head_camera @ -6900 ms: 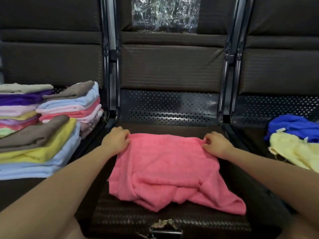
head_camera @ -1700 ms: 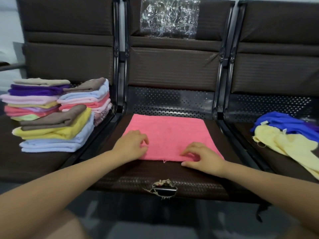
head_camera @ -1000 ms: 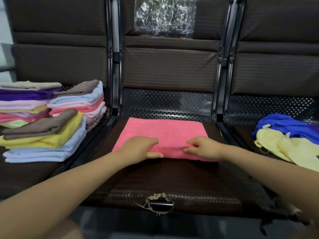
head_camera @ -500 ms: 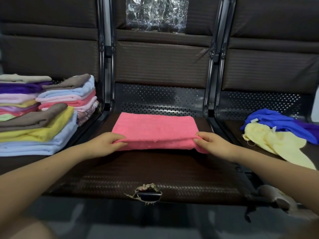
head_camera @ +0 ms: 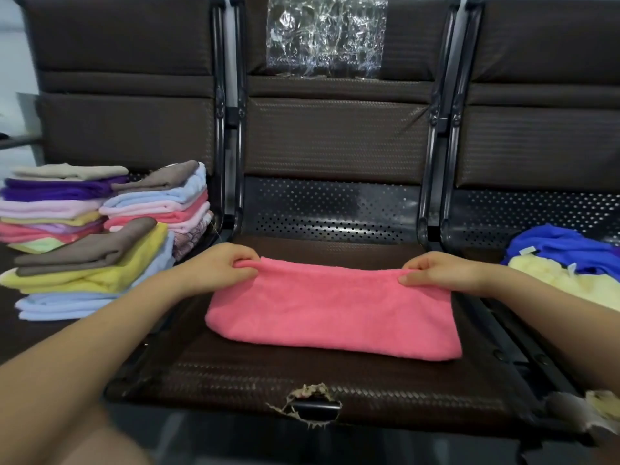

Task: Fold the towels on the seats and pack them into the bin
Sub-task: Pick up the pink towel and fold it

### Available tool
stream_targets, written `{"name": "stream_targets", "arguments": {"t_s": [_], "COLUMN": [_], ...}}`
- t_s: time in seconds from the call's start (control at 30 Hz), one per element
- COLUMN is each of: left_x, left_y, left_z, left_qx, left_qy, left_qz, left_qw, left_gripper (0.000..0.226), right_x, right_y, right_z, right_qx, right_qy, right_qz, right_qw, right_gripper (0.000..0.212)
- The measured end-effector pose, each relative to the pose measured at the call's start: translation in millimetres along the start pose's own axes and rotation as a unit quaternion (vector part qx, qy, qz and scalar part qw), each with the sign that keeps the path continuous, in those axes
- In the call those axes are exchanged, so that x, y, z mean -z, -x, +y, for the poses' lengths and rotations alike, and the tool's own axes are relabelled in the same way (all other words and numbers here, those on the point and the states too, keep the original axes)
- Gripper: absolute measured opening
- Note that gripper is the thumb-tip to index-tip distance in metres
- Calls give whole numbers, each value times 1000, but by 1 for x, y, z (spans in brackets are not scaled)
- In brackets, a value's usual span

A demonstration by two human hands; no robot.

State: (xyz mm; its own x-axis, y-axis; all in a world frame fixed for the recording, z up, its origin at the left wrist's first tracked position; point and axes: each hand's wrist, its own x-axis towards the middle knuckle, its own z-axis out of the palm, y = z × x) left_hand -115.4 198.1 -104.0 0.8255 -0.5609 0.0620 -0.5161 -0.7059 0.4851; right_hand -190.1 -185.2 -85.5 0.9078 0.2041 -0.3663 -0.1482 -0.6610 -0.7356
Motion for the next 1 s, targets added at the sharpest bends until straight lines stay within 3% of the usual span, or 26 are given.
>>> {"name": "stream_targets", "arguments": {"t_s": [0.13,0.23,0.3,0.4,0.5,0.57,0.7,0.77,0.87,0.93,1.0], "left_x": [-5,-16,-26,-42,-60,-68,-70,-68,-67,-66,-63], "left_y": [-33,-61,-77,-88,-80,-74,-68,-66,-62,-59,-55], "left_z": [-2,-6,-12,-22,-27,-25,-17,-15,-13,-9,-5], "left_qx": [41,72,90,140,198,219,271,292,299,305,304], "left_qy": [-59,-96,-121,-185,-181,-190,-131,-87,-37,-7,19], "left_qz": [63,104,107,70,39,38,62,64,55,41,23], "left_qw": [995,987,983,970,963,956,952,950,952,951,952], "left_gripper": [17,16,24,44,48,47,51,52,51,53,53], "right_x": [8,11,11,7,0,-2,-9,-14,-22,-28,-30], "right_y": [-20,-40,-48,-54,-53,-50,-43,-37,-28,-21,-16], "right_z": [-6,-1,8,23,24,19,15,17,28,29,24], "right_qx": [2,-1,-36,-140,-202,-229,-260,-266,-272,-265,-234], "right_qy": [68,142,200,319,345,296,59,-36,-190,-248,-277], "right_qz": [100,225,265,221,176,165,180,195,156,148,187], "right_qw": [993,964,943,911,900,913,947,943,930,920,913], "right_gripper": [15,12,11,46,42,34,37,48,64,61,46]}}
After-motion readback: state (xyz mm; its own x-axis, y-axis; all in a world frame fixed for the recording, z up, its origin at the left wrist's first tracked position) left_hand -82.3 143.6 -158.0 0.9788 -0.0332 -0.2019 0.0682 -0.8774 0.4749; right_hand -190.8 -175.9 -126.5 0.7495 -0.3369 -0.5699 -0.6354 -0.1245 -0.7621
